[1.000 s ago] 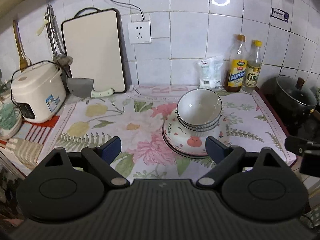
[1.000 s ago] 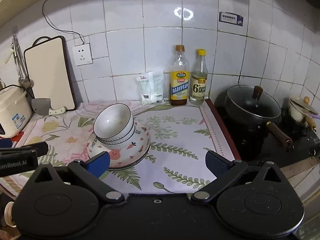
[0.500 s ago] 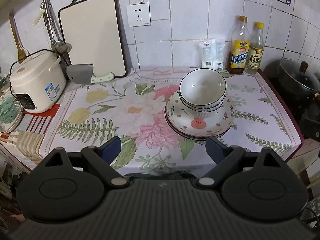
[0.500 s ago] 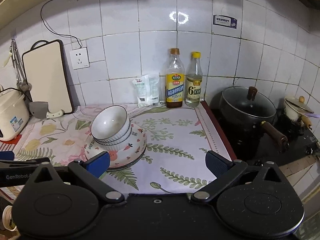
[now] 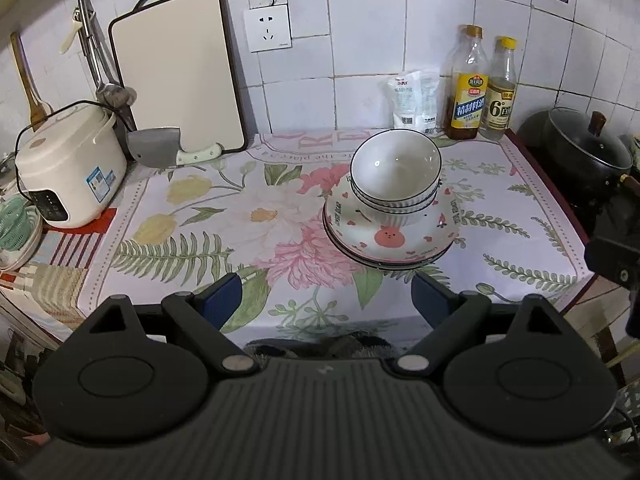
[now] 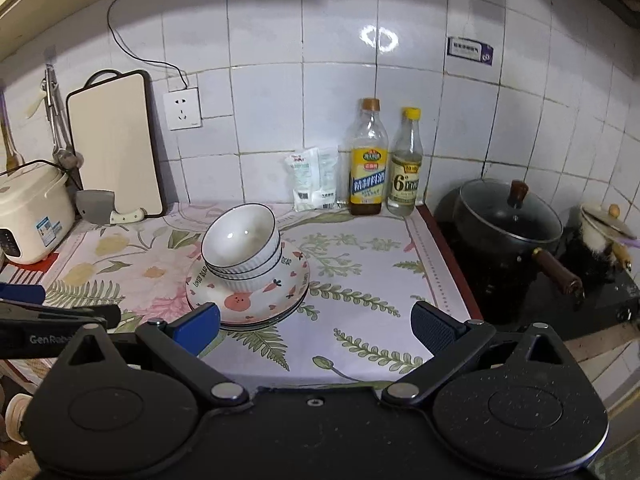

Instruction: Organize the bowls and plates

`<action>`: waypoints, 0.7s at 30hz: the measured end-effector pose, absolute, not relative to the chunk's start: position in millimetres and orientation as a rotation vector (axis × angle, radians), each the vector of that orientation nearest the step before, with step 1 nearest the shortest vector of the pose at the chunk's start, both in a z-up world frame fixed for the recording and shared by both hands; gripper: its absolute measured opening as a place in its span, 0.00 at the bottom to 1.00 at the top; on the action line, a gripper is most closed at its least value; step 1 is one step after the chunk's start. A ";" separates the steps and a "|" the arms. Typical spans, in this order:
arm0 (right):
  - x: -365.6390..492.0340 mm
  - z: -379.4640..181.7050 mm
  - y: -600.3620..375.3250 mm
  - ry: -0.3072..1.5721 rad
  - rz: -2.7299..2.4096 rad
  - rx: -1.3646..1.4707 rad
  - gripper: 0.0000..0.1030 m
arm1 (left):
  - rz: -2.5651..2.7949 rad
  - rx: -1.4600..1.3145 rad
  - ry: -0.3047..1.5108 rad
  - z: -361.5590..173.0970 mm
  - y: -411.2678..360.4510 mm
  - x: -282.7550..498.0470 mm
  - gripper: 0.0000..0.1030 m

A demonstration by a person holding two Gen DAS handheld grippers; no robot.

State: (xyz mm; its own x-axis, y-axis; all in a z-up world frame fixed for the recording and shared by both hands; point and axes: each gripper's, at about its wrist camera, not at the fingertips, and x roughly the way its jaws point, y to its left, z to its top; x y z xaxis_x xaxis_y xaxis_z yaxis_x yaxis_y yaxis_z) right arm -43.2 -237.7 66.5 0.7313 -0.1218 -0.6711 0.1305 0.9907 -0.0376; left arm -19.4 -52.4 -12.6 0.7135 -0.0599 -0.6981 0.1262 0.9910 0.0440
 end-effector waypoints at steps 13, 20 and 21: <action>-43.2 65.7 -238.0 0.735 -0.166 -0.017 1.00 | -0.090 0.077 0.773 -15.2 -49.2 -20.7 0.89; -42.8 64.6 -232.0 0.726 -0.177 -0.048 1.00 | -0.102 0.064 0.780 -17.2 -49.6 -20.9 0.89; -42.6 64.6 -231.6 0.725 -0.177 -0.051 1.00 | -0.103 0.064 0.781 -17.3 -49.8 -20.9 0.89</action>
State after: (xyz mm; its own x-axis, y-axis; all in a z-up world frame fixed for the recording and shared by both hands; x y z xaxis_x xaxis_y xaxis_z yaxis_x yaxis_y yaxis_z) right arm -42.6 -231.6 64.6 0.7340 -0.1787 -0.6552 0.1432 0.9838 -0.1078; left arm -20.9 -49.8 -17.3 0.7052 -0.0693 -0.7056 0.1165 0.9930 0.0189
